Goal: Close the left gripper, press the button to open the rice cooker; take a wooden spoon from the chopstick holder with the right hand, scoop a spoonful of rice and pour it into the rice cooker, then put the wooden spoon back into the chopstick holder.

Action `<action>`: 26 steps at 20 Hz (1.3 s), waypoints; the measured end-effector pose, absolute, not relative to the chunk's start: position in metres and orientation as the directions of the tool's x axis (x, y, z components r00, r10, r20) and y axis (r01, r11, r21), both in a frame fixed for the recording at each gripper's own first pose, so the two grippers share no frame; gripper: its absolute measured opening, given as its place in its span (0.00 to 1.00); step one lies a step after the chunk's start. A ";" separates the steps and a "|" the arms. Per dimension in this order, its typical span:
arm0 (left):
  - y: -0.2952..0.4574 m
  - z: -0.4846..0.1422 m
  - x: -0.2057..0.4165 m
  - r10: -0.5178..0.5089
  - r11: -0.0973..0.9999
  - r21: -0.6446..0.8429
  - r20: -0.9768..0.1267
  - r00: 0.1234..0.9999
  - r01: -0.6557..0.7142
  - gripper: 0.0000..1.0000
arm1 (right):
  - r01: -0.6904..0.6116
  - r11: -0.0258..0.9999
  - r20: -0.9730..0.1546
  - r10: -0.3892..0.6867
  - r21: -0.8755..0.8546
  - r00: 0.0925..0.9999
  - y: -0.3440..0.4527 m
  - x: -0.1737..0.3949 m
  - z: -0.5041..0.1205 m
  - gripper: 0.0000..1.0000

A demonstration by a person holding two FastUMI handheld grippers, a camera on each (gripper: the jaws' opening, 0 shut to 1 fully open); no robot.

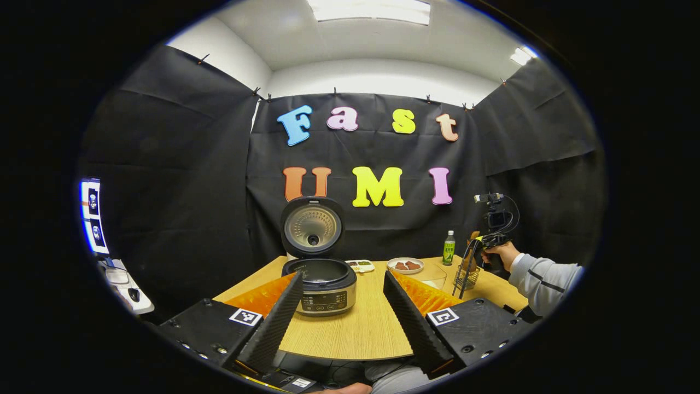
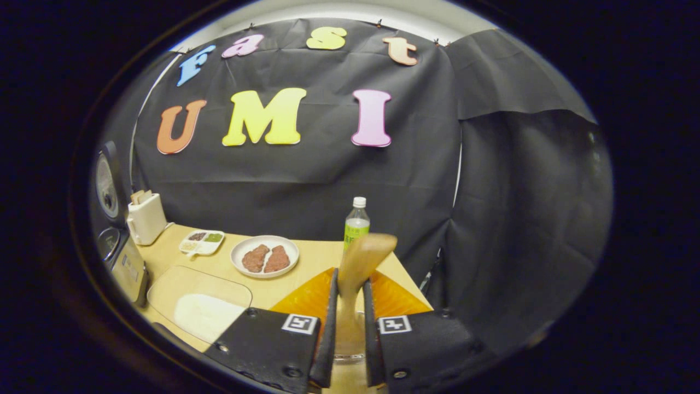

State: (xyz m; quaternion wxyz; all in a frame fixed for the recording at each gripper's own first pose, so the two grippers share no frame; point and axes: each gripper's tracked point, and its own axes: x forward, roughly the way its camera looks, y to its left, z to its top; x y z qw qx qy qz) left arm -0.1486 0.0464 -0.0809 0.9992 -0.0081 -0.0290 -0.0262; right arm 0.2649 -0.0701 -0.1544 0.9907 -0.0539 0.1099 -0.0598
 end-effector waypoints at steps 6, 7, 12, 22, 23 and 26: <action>0.044 -0.083 -0.149 -0.058 0.998 -0.020 0.056 0.997 0.059 0.94 | 0.113 0.987 -0.152 -0.130 -0.114 0.980 -0.062 0.252 -0.118 0.72; 0.043 -0.082 -0.149 -0.060 0.998 -0.018 0.054 0.997 0.061 0.94 | 0.119 0.985 -0.143 -0.137 -0.128 0.980 -0.061 0.251 -0.112 0.75; 0.038 -0.080 -0.147 -0.064 0.998 -0.012 0.054 0.997 0.065 0.94 | 0.112 0.983 -0.108 -0.128 -0.147 0.986 -0.050 0.238 -0.088 1.00; 0.060 -0.049 -0.102 -0.033 0.999 -0.019 0.055 0.998 0.034 0.94 | 0.124 0.986 -0.013 -0.126 -0.113 0.992 -0.026 0.150 -0.024 1.00; 0.062 -0.042 -0.097 -0.036 0.999 -0.018 0.062 0.997 0.037 0.95 | 0.123 0.986 -0.014 -0.126 -0.115 0.992 -0.026 0.138 -0.022 1.00; 0.074 -0.020 -0.075 -0.010 1.000 -0.025 0.063 0.998 0.011 0.95 | 0.135 0.983 0.004 -0.136 -0.121 0.991 -0.028 0.098 -0.012 1.00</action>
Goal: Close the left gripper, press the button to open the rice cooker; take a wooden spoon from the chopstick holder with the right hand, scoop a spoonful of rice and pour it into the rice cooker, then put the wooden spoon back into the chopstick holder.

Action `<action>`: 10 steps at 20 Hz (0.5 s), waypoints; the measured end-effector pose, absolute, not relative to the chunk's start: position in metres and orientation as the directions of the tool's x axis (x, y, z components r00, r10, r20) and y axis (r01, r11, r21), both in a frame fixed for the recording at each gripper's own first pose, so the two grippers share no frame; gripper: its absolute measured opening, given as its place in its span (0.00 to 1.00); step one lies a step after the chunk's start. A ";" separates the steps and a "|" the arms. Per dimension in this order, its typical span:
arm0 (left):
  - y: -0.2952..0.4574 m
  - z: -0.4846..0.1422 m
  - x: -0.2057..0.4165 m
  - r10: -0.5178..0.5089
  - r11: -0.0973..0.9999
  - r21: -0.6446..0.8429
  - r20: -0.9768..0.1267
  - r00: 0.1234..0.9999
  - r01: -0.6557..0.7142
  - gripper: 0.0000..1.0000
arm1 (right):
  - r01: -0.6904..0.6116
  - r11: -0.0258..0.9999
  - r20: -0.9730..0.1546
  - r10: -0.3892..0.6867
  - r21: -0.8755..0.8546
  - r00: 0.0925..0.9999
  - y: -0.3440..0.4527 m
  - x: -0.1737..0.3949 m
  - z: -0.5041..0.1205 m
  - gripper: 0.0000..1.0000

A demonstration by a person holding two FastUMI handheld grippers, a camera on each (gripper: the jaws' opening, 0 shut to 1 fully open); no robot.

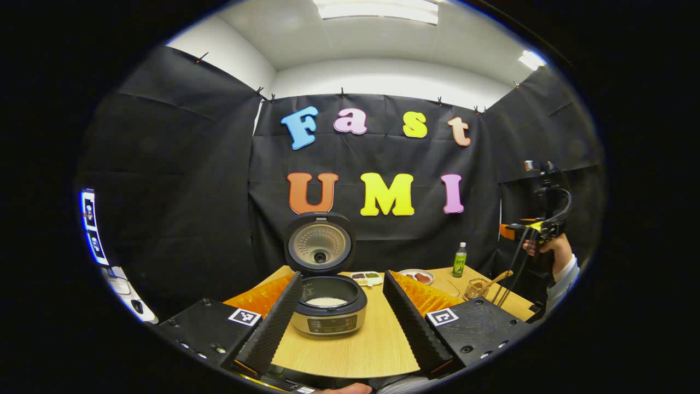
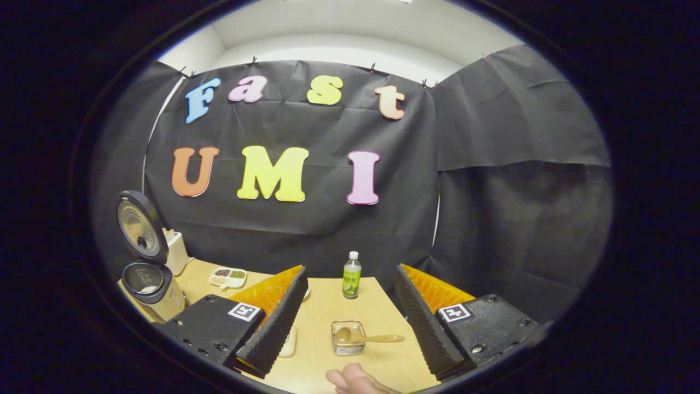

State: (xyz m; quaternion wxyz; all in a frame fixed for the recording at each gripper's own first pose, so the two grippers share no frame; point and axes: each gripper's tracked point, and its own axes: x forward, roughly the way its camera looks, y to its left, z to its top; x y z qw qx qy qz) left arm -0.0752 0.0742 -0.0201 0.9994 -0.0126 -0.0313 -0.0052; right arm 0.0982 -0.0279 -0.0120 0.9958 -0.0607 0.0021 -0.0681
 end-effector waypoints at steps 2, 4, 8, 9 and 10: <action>0.080 -0.002 -0.060 0.003 1.000 -0.015 0.064 0.998 -0.002 0.95 | 0.099 0.989 0.030 -0.096 -0.114 0.995 -0.017 0.073 -0.005 1.00; 0.084 0.015 -0.046 -0.003 1.000 -0.027 0.074 0.997 0.005 1.00 | 0.057 0.993 0.048 -0.052 -0.107 0.998 -0.010 0.052 -0.003 1.00; 0.090 0.047 -0.007 -0.022 0.997 -0.077 0.107 0.994 0.030 0.95 | 0.027 0.994 0.065 -0.020 -0.103 0.998 -0.014 0.030 -0.009 1.00; 0.096 0.052 0.002 -0.011 0.996 -0.084 0.113 0.993 0.020 0.95 | 0.024 0.995 0.063 -0.018 -0.101 0.998 -0.015 0.028 -0.013 1.00; 0.093 0.057 0.012 -0.027 0.996 -0.080 0.108 0.994 0.036 0.95 | 0.008 0.995 0.060 -0.001 -0.104 0.998 -0.014 0.027 -0.017 1.00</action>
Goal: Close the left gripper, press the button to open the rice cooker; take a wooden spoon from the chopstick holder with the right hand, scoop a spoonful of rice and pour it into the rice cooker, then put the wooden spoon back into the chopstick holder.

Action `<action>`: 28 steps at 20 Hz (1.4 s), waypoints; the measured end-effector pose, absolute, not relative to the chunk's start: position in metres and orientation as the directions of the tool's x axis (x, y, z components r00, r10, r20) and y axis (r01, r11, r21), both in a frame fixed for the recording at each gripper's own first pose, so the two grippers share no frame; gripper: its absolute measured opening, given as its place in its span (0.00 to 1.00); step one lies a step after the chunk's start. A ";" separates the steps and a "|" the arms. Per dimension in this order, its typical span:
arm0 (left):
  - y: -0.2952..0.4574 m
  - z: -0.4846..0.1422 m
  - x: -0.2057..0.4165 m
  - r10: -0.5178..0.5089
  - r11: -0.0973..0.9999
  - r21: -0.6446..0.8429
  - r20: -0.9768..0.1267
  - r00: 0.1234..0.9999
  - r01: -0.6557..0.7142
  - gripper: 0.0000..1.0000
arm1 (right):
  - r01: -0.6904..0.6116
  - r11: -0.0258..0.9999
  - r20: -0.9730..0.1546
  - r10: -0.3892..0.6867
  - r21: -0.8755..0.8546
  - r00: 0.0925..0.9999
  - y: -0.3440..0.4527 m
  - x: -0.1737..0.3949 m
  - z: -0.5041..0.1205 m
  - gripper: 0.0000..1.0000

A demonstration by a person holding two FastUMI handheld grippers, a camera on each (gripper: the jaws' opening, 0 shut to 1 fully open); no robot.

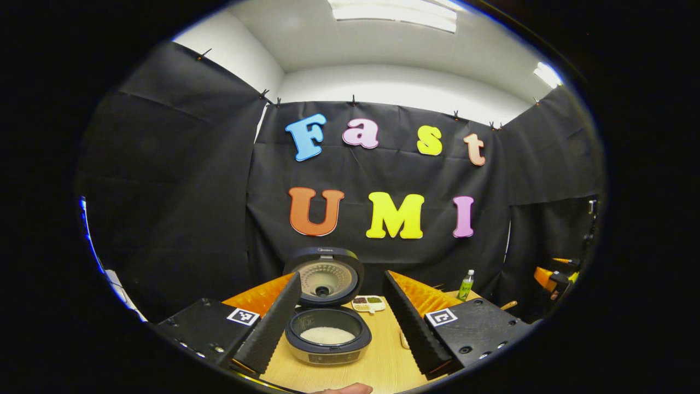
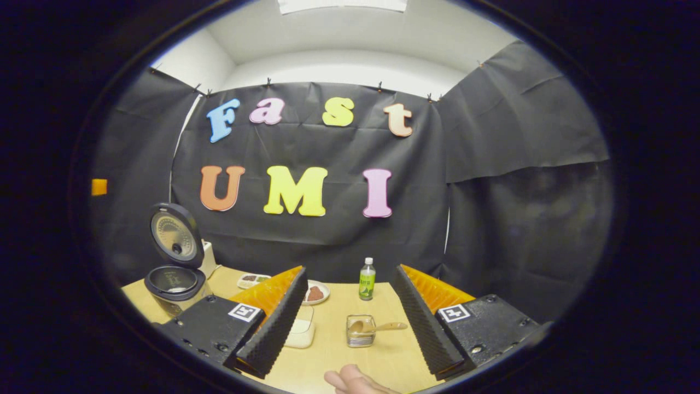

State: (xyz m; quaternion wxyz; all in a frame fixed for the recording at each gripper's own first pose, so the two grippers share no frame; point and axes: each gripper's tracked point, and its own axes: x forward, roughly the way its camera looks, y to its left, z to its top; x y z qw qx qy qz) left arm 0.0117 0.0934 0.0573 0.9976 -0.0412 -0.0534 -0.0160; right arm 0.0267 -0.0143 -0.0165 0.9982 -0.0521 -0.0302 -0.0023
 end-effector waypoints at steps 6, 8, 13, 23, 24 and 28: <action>0.111 0.076 0.081 -0.034 0.992 -0.117 0.073 0.997 0.042 0.94 | -0.029 0.992 0.051 0.035 -0.126 0.998 -0.034 0.034 -0.027 1.00; 0.119 0.084 0.110 -0.034 0.993 -0.114 0.075 0.997 0.043 0.94 | -0.027 0.993 0.045 0.032 -0.115 0.998 -0.041 0.033 -0.031 1.00; 0.143 0.096 0.192 0.012 0.982 -0.190 0.066 0.998 0.001 0.94 | -0.048 0.993 0.057 0.055 -0.112 0.997 -0.048 0.023 -0.028 1.00; 0.178 0.115 0.295 0.156 0.971 -0.195 0.098 0.983 -0.135 0.94 | -0.082 0.996 0.091 0.085 -0.041 0.992 -0.045 0.030 -0.029 1.00; 0.181 0.114 0.299 0.167 0.975 -0.166 0.102 0.981 -0.149 0.94 | -0.071 0.997 0.098 0.073 -0.023 0.993 -0.047 0.031 -0.030 1.00; 0.181 0.104 0.312 0.188 0.975 -0.140 0.087 0.978 -0.175 0.94 | -0.052 0.999 0.119 0.052 0.002 0.992 -0.050 0.031 -0.029 1.00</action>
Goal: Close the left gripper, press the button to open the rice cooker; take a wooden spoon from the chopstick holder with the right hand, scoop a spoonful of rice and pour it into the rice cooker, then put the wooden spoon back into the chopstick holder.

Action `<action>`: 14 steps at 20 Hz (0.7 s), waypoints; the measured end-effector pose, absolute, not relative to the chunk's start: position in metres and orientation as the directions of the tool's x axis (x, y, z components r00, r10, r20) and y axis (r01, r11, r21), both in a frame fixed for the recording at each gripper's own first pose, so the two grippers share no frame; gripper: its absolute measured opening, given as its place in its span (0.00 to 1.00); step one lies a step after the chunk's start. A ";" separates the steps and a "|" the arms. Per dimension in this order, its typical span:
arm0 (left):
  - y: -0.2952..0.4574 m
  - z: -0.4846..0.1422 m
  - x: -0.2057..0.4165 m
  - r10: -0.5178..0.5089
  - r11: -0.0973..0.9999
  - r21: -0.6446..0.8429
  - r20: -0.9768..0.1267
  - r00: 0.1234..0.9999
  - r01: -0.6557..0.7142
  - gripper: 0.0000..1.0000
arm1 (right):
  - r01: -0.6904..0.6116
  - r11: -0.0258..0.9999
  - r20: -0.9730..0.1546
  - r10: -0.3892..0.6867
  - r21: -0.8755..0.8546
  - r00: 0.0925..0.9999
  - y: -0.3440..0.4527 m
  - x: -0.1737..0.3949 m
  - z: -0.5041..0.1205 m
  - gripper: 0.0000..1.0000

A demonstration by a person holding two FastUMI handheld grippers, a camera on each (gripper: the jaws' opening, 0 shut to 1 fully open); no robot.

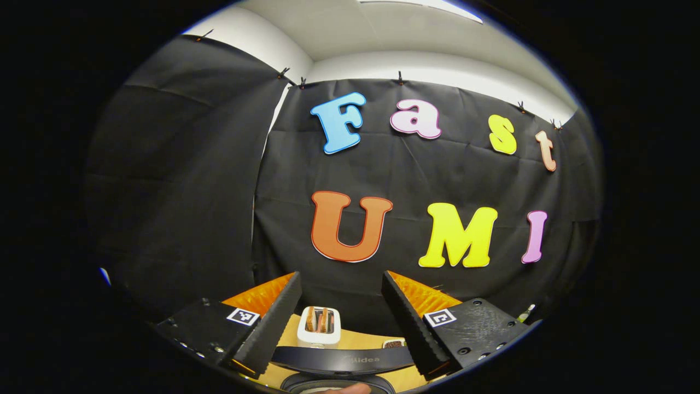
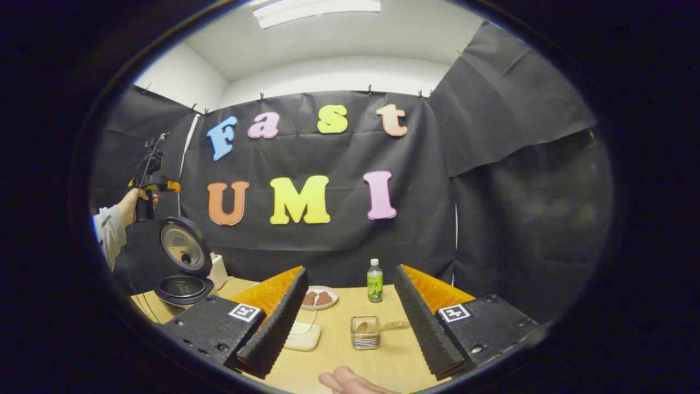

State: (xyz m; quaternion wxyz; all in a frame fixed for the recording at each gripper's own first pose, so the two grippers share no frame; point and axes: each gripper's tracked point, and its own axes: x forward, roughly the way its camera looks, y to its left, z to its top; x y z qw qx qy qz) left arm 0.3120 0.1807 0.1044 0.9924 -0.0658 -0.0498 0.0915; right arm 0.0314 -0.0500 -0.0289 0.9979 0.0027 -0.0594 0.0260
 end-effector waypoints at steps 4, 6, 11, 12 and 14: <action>0.173 0.078 0.330 0.190 0.981 -0.035 0.026 0.982 -0.189 0.94 | -0.065 0.997 0.122 0.061 0.029 0.991 -0.046 0.030 -0.032 1.00; 0.168 0.068 0.334 0.186 0.983 0.003 -0.004 0.983 -0.186 0.94 | -0.056 0.997 0.134 0.049 0.050 0.990 -0.048 0.030 -0.030 1.00; 0.152 0.036 0.347 0.162 0.986 0.063 -0.088 0.983 -0.157 0.94 | -0.062 0.996 0.125 0.053 0.066 0.991 -0.043 0.026 -0.035 1.00; 0.148 0.027 0.349 0.157 0.986 0.073 -0.112 0.981 -0.149 0.94 | -0.061 0.996 0.121 0.053 0.066 0.991 -0.043 0.025 -0.035 0.99; 0.145 0.023 0.346 0.162 0.984 0.091 -0.117 0.980 -0.152 0.94 | -0.059 0.996 0.116 0.051 0.067 0.992 -0.042 0.021 -0.036 1.00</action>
